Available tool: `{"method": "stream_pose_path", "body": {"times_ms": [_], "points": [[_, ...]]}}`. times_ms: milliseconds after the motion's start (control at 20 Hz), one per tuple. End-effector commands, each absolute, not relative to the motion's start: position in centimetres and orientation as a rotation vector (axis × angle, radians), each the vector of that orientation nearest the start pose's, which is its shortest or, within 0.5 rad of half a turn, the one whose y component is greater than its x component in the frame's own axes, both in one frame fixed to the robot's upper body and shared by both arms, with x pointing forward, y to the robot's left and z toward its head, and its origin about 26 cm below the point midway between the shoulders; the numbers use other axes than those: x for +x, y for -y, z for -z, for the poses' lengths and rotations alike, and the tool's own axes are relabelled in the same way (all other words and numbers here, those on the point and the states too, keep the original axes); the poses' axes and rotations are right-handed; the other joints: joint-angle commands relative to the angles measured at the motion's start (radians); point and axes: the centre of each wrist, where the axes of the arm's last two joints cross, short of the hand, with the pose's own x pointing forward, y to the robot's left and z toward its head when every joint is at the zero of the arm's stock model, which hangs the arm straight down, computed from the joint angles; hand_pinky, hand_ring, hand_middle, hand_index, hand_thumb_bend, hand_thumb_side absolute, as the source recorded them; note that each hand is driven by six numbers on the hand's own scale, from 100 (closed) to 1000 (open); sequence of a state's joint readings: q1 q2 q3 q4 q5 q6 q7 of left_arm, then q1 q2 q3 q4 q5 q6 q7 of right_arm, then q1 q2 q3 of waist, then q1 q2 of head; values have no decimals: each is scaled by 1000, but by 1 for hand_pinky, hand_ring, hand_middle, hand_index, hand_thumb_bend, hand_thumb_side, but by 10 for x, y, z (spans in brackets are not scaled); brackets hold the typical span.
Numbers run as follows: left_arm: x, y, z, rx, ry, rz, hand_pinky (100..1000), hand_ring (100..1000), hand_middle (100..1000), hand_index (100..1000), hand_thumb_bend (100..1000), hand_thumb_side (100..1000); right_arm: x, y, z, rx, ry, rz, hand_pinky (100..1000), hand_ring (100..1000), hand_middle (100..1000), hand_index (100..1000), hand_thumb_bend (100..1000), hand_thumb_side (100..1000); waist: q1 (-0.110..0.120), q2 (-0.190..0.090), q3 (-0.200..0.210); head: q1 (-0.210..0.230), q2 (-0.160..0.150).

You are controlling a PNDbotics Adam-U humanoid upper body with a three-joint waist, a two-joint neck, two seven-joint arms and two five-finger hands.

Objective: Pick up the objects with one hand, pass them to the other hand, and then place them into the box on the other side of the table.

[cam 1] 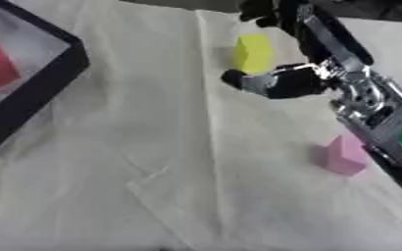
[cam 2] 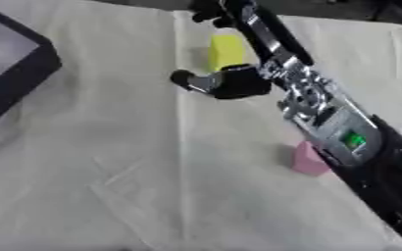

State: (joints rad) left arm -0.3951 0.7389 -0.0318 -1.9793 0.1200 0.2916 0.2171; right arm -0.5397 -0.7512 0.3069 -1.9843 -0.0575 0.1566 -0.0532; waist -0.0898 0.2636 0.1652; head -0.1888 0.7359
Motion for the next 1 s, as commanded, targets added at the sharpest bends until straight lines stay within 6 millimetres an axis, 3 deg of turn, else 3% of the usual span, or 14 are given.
{"method": "stream_pose_path", "body": {"times_ms": [50,150,200,450,800,850,900,1000], "points": [[296,-304,-278,445,2139,347,852,674,744,696,821,262,301,257,-284,-423,2136,-1018,863,852,712,782,690,149,3,-11,7,-18,-19],[296,-302,-276,409,2154,338,852,679,748,698,854,236,300,264,-290,-460,2100,-1079,872,863,729,800,698,145,0,-5,16,-30,-26],[297,-300,-275,395,2158,337,853,678,747,698,820,262,299,267,-293,-471,2081,-1107,874,866,734,804,697,144,-2,-3,20,-36,-28],[298,-294,-271,343,2172,364,854,679,747,696,823,265,295,281,-311,-535,1976,-1244,892,889,773,826,686,141,-13,7,47,-72,-45],[299,-289,-269,308,2192,403,854,673,738,698,819,267,290,293,-326,-641,1849,-1325,899,880,775,831,677,160,-39,29,113,-110,-69],[300,-288,-268,298,2191,398,854,672,739,697,780,232,290,293,-326,-651,1837,-1328,900,880,775,832,577,108,-42,32,122,-115,-72],[300,-286,-267,288,2191,391,853,671,737,697,818,266,290,294,-326,-668,1823,-1331,901,881,780,834,675,162,-46,35,133,-123,-74],[301,-284,-264,270,2189,382,854,670,736,696,820,265,289,297,-327,-714,1792,-1333,903,883,784,838,673,164,-54,41,153,-140,-80]]}}
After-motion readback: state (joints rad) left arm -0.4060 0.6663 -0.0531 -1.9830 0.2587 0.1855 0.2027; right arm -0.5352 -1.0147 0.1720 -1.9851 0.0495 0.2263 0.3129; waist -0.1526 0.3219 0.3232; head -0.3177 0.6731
